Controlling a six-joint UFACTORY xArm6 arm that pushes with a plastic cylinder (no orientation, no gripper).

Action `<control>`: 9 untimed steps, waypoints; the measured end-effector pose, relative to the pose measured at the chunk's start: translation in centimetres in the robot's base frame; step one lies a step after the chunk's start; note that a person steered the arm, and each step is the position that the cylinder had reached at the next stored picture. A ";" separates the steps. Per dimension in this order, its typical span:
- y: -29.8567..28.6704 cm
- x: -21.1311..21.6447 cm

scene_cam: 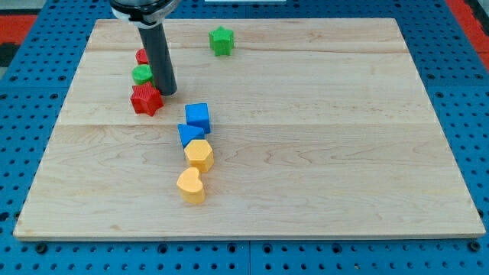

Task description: Locate the green star horizontally at the right side of the red circle

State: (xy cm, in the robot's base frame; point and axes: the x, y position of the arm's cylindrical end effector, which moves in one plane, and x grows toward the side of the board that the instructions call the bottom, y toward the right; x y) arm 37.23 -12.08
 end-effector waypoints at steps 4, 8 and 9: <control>14.6 -16.3; 12.2 -15.0; 11.8 -15.0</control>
State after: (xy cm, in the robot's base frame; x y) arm 22.20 -0.27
